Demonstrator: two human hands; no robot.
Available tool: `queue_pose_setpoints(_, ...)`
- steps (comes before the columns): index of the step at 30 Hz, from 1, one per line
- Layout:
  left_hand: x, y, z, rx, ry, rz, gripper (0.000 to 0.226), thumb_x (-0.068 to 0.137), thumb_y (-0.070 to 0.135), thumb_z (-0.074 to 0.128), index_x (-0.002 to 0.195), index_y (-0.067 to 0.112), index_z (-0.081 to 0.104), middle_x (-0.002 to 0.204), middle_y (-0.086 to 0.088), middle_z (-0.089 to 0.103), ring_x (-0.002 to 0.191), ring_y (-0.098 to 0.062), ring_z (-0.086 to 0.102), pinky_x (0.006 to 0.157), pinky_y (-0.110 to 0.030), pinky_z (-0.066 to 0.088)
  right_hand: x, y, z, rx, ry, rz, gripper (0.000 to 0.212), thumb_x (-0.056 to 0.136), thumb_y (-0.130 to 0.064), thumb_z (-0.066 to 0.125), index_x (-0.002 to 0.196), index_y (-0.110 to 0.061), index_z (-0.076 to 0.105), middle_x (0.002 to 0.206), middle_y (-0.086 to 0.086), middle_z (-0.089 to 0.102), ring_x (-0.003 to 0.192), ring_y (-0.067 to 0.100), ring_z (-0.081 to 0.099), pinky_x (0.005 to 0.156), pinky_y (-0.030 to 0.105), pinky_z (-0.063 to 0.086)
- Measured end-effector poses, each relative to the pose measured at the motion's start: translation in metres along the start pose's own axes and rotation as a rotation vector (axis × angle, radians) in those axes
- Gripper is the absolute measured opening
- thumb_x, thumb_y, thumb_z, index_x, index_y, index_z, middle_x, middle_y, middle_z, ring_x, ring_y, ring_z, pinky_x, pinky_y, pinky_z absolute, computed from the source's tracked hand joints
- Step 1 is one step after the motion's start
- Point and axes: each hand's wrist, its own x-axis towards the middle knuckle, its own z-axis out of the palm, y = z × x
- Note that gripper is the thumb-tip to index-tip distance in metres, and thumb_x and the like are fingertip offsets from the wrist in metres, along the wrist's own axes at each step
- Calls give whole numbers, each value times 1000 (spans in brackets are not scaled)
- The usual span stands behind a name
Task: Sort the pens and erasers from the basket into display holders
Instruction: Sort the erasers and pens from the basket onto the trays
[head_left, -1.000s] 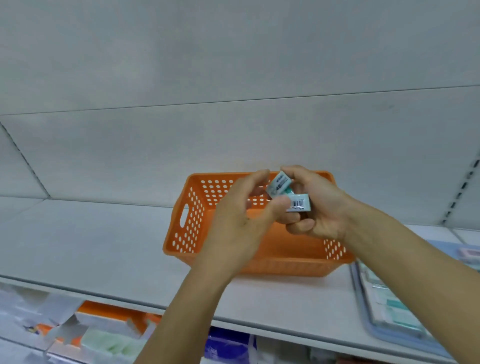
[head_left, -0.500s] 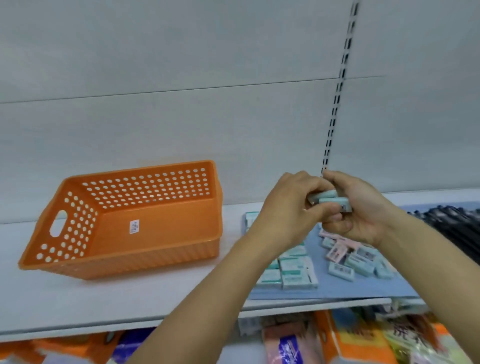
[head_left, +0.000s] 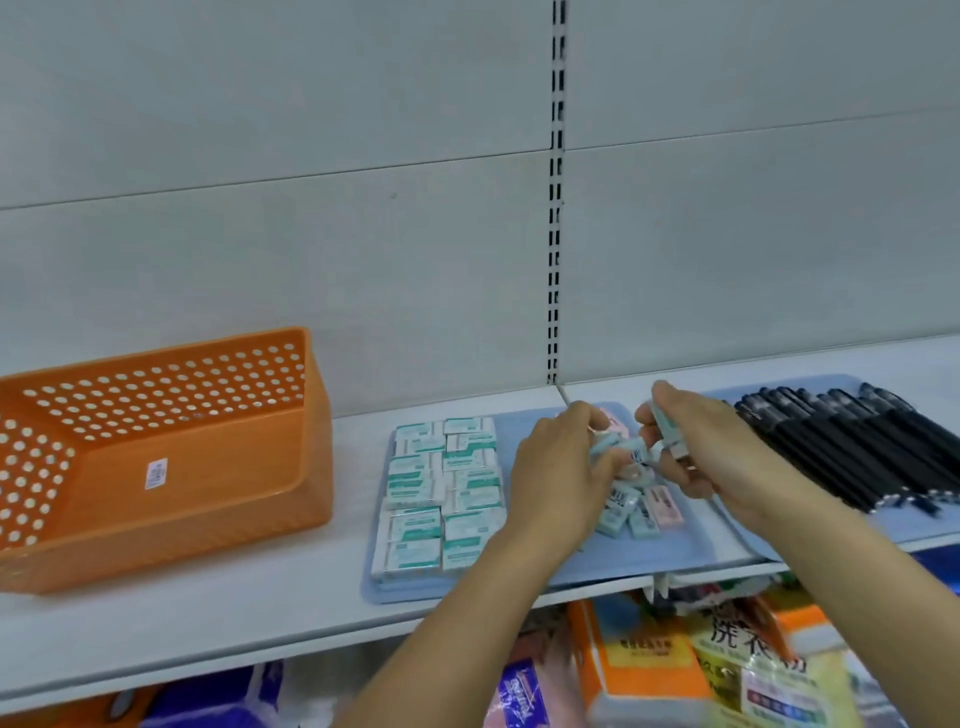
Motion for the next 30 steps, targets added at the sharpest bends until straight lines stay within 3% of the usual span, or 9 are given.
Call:
queue_pose_setpoints(4,14,-6,17,219,83,39,21,98,36,50,111,26,63,110,4,55,107,-18,45,88,-35,37,2,12,5,-213,8,-121,36,101,-39,41,97,-7,59,71,1,54,53,12,46,51,25,33)
queue_pose_setpoints(8,13,-9,20,289,25,-11,29,100,35,43,120,28,62,122,5,53,116,-18,42,91,-36,34,5,21,3,-253,-90,-139,27,100,-35,46,94,-14,61,56,0,54,43,6,47,46,23,36)
queue_pose_setpoints(13,-15,-15,-6,157,107,16,34,96,39,47,127,30,56,130,11,51,122,-9,39,103,-30,31,9,23,0,-334,-69,-270,26,99,-37,46,95,-18,62,85,-5,66,72,9,63,63,28,49)
queue_pose_setpoints(17,-47,-49,-48,158,229,-18,41,91,46,45,127,32,57,132,16,51,125,-2,39,108,-24,29,19,21,0,-446,-120,-238,27,98,-42,45,95,-22,62,91,-6,68,81,12,65,71,33,52)
queue_pose_setpoints(21,-65,-89,-82,232,129,-123,53,96,49,46,145,31,39,151,15,34,139,0,24,112,-16,15,31,12,8,-784,94,-347,34,96,-51,37,99,-22,54,90,-4,61,79,15,58,66,37,49)
queue_pose_setpoints(23,-67,-100,-88,189,65,-186,60,95,52,43,150,32,28,156,16,24,142,1,17,115,-17,12,30,3,24,-820,137,-456,33,97,-50,35,106,-23,51,95,-3,59,80,15,56,64,35,45)
queue_pose_setpoints(27,-64,-104,-82,-6,79,-287,66,95,57,37,153,32,19,158,16,19,143,0,17,120,-28,16,13,-16,78,-828,-108,-620,37,98,-48,42,128,-28,49,116,-5,55,101,18,57,85,40,48)
queue_pose_setpoints(30,-65,-103,-77,-65,97,-297,68,94,61,32,154,31,18,158,16,20,143,1,16,120,-34,20,17,-17,119,-1009,-219,-684,38,98,-48,42,131,-30,46,114,-4,50,110,15,48,82,35,46)
